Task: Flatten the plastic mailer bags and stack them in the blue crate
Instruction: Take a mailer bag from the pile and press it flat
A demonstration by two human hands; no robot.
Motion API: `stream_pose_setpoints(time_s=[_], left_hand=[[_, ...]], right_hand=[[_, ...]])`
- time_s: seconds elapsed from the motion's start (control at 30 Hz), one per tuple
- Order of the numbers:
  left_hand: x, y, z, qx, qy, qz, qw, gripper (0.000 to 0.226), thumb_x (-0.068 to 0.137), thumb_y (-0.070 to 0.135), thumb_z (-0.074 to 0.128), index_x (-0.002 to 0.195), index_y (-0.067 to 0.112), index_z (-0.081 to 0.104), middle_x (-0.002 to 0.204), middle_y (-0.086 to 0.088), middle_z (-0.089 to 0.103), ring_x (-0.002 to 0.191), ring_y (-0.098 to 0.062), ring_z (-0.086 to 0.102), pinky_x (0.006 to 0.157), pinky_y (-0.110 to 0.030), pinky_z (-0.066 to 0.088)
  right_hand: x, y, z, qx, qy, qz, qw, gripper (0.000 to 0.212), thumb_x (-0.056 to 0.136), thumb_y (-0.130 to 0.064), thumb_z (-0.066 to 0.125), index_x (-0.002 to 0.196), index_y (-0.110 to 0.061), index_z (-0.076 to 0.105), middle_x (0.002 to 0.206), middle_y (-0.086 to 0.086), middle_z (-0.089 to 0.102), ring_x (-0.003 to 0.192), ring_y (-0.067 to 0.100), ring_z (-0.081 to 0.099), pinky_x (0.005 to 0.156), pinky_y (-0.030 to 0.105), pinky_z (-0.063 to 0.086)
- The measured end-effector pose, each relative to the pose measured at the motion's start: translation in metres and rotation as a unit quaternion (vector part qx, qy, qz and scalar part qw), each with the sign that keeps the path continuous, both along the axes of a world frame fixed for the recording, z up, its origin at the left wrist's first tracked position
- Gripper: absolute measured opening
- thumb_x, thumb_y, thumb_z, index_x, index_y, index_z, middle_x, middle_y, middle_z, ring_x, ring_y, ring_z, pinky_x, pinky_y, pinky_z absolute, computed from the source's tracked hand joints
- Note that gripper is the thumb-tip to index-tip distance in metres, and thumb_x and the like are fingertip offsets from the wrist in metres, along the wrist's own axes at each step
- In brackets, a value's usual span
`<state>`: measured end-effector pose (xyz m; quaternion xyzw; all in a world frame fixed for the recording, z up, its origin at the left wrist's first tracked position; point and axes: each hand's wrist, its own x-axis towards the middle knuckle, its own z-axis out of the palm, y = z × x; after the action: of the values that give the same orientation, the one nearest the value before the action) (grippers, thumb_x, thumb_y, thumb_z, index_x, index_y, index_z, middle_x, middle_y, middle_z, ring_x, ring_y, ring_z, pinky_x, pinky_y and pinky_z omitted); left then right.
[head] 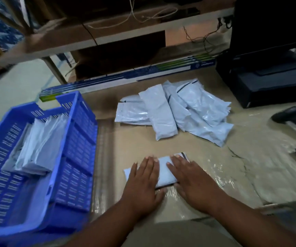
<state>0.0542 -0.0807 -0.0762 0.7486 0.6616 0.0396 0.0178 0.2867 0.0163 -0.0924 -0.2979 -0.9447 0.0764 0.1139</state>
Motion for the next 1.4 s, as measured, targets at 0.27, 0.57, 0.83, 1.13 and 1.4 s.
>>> stream_pose_setpoints(time_s=[0.27,0.57,0.83,1.13,1.4], left_hand=[[0.002,-0.003,0.002,0.028,-0.007,0.036,0.999,0.091,0.099,0.071,0.044,0.167,0.014,0.021,0.173,-0.012,0.021,0.16,-0.03,0.02,0.125,-0.059,0.021],[-0.039,-0.039,0.012,0.066,-0.155,0.084,0.982,0.068,0.077,0.022,0.064,0.145,0.018,0.06,0.147,-0.002,0.06,0.134,-0.024,0.057,0.12,-0.038,0.037],[-0.024,-0.041,0.059,0.036,-0.627,0.334,0.703,0.01,0.1,0.016,0.071,0.11,0.016,0.072,0.098,-0.004,0.081,0.091,-0.021,0.078,0.071,-0.031,0.06],[-0.044,-0.055,0.033,0.007,-0.26,0.357,0.897,0.023,0.097,0.052,0.062,0.105,0.03,0.062,0.086,0.008,0.066,0.081,-0.014,0.063,0.075,-0.034,0.053],[-0.027,-0.042,0.02,0.155,-0.076,0.123,0.977,0.05,0.093,0.023,0.056,0.137,0.001,0.062,0.144,-0.02,0.059,0.135,-0.036,0.054,0.116,-0.046,0.043]], right_hand=[[0.005,-0.004,-0.004,-0.015,-0.034,0.004,0.999,0.079,0.102,-0.059,0.043,0.169,-0.026,0.016,0.177,0.003,0.003,0.163,0.023,0.005,0.127,0.059,0.017],[-0.002,0.021,0.026,-0.075,0.022,-0.021,0.997,0.074,0.081,-0.018,0.064,0.153,-0.024,0.048,0.153,0.0,0.055,0.14,0.021,0.05,0.125,0.044,0.031],[0.012,0.038,0.079,-0.33,0.191,-0.186,0.905,0.045,0.09,-0.038,0.081,0.129,-0.049,0.061,0.103,-0.017,0.069,0.09,-0.009,0.061,0.074,0.005,0.042],[-0.004,0.012,0.048,-0.147,0.054,-0.251,0.955,0.041,0.098,-0.042,0.062,0.136,-0.027,0.061,0.138,0.001,0.06,0.119,0.024,0.06,0.097,0.042,0.051],[-0.088,-0.04,0.068,0.071,-0.033,-0.075,0.994,0.053,0.107,-0.043,0.034,0.15,-0.019,0.054,0.166,0.011,0.038,0.155,0.032,0.032,0.124,0.063,0.02]])
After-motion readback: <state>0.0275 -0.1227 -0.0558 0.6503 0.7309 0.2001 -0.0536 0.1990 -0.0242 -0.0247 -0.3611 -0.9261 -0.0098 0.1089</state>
